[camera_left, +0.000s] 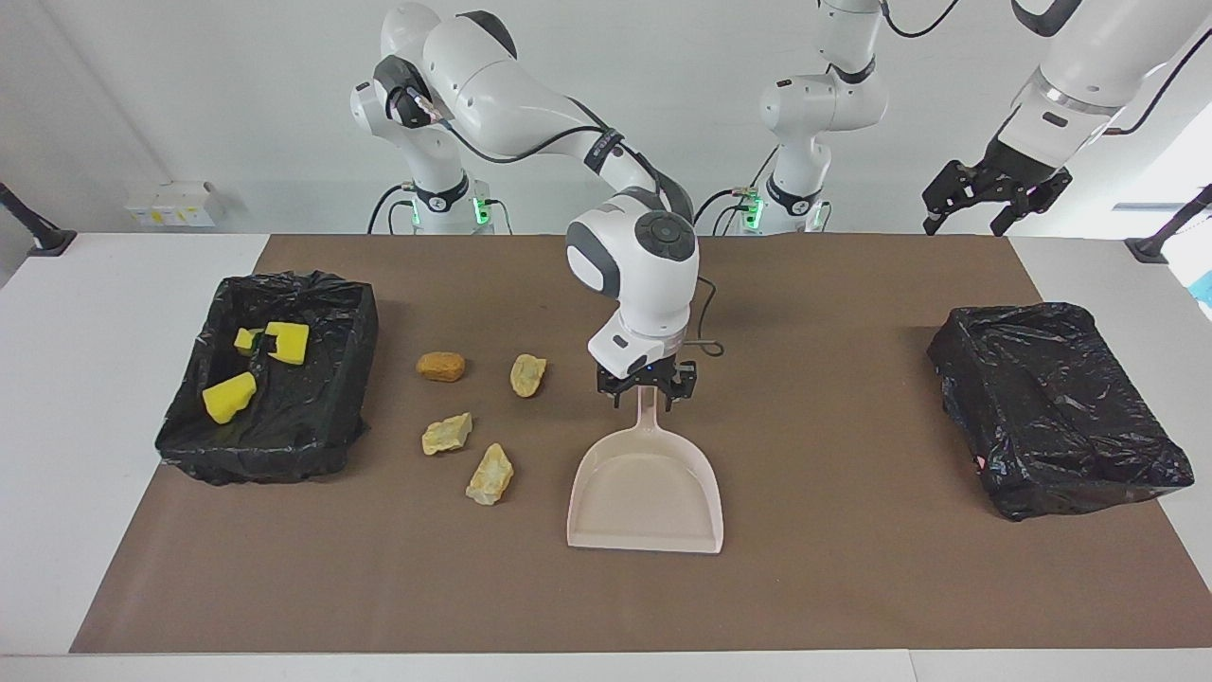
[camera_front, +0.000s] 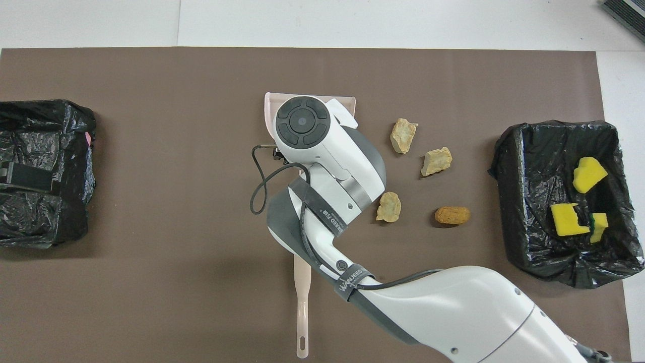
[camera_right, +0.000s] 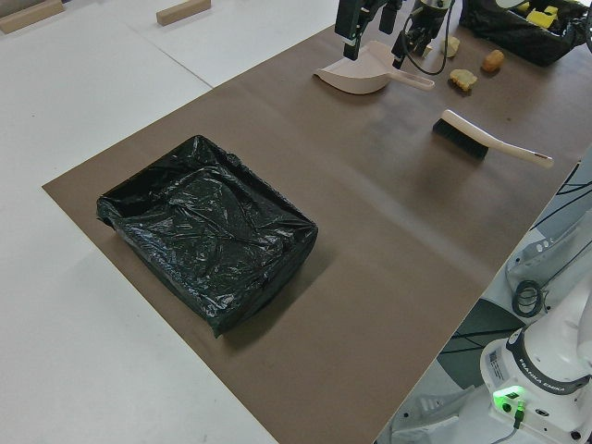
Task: Sweep and dump trash in bin
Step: 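Set the dustpan down on the table and release it with the right gripper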
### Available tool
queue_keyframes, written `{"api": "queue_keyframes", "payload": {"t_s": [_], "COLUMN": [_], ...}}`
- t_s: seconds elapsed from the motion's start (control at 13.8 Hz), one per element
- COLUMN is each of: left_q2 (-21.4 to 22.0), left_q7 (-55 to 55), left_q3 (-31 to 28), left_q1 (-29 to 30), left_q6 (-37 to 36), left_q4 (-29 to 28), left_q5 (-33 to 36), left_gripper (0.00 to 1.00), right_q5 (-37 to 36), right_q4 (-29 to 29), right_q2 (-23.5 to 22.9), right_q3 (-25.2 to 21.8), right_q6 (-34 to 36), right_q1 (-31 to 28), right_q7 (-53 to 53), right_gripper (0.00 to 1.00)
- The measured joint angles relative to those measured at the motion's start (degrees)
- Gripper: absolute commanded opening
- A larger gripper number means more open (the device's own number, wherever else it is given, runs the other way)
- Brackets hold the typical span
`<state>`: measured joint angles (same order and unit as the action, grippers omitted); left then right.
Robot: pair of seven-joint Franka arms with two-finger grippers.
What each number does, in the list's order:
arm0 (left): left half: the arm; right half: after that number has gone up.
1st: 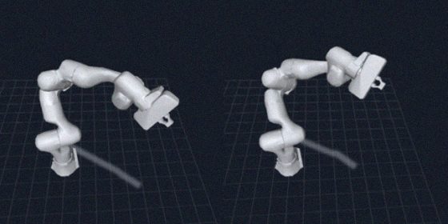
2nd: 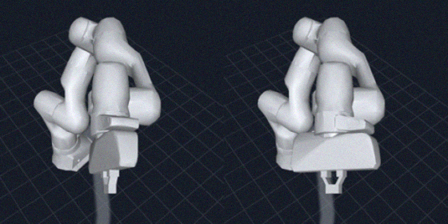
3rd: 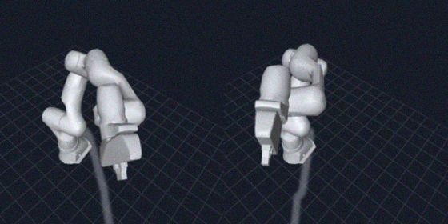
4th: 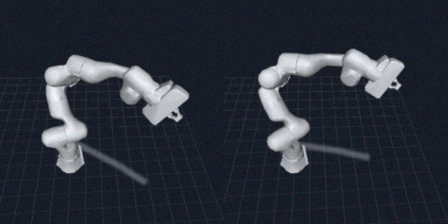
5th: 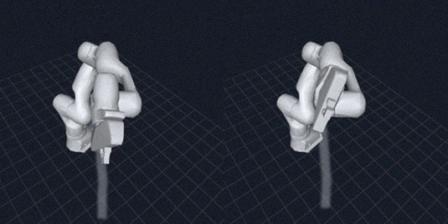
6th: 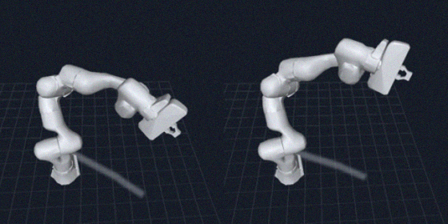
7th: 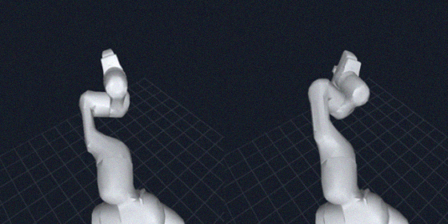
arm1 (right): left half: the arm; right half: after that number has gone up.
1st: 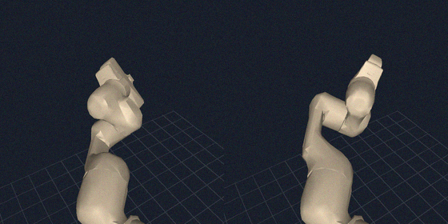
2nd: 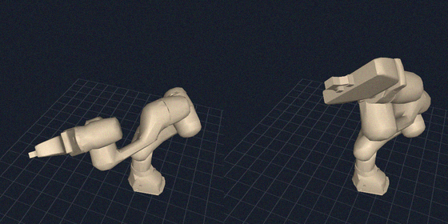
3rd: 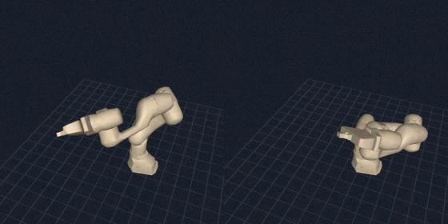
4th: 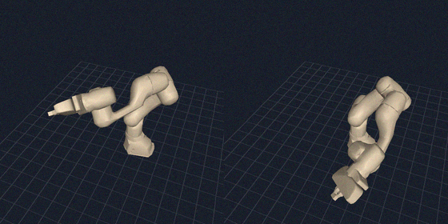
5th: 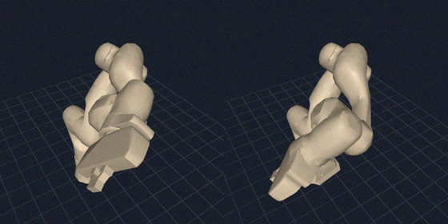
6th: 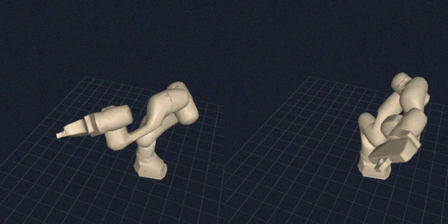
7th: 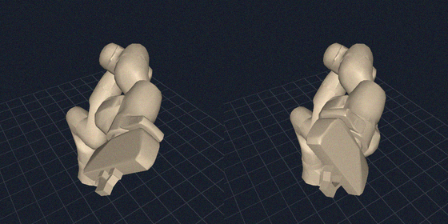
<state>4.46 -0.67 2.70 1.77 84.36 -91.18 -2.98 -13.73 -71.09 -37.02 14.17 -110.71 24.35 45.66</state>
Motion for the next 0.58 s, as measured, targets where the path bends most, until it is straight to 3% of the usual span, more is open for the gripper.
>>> {"api": "queue_keyframes", "payload": {"t_s": [0.29, 0.58], "left_q2": [0.00, 0.00], "left_q7": [0.00, 0.00], "left_q3": [0.00, 0.00], "left_q1": [0.00, 0.00], "left_q6": [0.00, 0.00], "left_q4": [0.00, 0.00], "left_q5": [0.00, 0.00], "left_gripper": [1.00, 1.00], "right_q5": [2.88, 7.09], "right_q4": [-0.43, -6.29], "right_q2": [5.07, 12.90], "right_q3": [0.13, 0.27], "right_q6": [1.54, 2.64], "right_q1": [-0.85, -0.98], "right_q7": [-0.12, -0.42], "right_gripper": [1.00, 1.00]}}
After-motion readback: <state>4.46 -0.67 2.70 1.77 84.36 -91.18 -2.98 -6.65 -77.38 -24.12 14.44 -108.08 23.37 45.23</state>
